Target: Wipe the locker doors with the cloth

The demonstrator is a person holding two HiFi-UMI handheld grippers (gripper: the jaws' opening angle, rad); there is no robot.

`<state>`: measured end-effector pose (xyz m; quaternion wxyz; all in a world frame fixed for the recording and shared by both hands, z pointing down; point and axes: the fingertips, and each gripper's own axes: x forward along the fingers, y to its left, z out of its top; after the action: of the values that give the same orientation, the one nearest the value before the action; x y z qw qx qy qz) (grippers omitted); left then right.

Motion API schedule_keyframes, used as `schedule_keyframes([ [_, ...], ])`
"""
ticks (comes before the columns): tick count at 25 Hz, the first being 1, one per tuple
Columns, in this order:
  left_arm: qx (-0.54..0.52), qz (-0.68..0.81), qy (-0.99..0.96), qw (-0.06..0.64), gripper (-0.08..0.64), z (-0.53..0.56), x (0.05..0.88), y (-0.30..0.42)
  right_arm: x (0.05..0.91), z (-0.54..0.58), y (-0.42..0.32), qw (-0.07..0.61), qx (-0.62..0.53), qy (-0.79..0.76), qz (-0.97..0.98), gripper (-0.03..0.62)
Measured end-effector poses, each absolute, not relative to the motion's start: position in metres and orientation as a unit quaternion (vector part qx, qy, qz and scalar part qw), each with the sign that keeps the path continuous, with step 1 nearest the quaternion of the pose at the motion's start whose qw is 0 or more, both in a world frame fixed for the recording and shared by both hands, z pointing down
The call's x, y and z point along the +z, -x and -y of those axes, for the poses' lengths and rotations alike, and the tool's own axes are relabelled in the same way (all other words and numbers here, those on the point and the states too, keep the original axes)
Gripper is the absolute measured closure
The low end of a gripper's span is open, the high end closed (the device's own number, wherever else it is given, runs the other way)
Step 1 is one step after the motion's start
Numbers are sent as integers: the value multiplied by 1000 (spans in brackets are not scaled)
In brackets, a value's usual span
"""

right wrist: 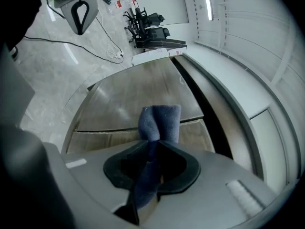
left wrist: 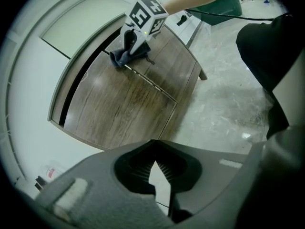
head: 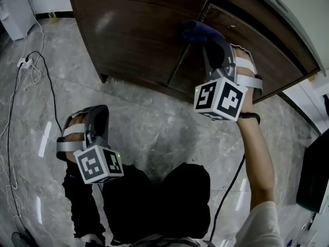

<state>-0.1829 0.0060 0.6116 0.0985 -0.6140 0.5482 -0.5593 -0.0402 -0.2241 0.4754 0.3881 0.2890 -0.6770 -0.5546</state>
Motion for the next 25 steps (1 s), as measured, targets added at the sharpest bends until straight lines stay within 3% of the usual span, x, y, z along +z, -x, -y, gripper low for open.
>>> schedule_keyframes([
  [25, -575, -557, 597, 54, 558, -30, 650, 225, 736, 214, 80, 492, -431, -198, 730, 523],
])
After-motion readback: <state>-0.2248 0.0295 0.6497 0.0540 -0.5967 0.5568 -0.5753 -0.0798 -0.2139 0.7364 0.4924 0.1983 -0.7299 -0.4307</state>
